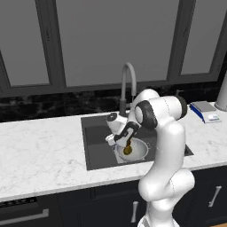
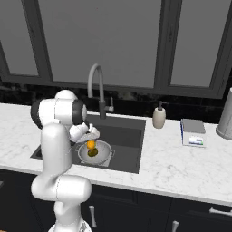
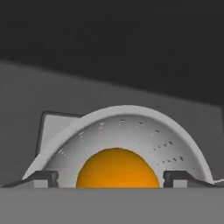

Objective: Put the colander in the sink, put the kiwi, orange in the colander, and turn on the sink faucet and pour water over the colander.

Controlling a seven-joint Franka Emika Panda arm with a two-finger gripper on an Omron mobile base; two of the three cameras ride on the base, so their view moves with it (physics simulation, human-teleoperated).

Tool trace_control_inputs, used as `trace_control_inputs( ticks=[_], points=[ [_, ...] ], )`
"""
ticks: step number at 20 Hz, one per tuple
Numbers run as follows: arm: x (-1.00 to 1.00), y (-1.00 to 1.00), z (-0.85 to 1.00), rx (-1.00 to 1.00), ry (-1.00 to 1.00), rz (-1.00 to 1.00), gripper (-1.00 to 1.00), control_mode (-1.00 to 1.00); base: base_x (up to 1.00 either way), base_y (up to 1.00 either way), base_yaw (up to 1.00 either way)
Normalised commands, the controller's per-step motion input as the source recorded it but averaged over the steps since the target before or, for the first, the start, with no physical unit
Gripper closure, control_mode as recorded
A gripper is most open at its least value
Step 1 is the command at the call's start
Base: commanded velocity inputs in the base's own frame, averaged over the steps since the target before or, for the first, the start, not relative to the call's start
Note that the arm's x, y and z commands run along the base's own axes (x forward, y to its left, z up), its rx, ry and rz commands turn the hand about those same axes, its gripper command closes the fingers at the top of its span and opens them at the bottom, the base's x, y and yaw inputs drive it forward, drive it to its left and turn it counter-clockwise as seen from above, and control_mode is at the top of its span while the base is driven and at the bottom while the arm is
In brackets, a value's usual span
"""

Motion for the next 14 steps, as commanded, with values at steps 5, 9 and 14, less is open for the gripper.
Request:
trace_control_inputs(
  ticks=[5,9,14],
  points=[
    [-0.57,0.22,0.43,0.01,-0.31,-0.31,-1.0,-1.0,0.0,0.0,0.0],
    [-0.94,0.24,0.8,0.06,-0.36,-0.36,-1.0,-1.0,0.0,0.0,0.0],
    [-1.0,0.13,1.0,0.07,-0.22,-0.19,-1.0,-1.0,0.0,0.0,0.0]
  ],
)
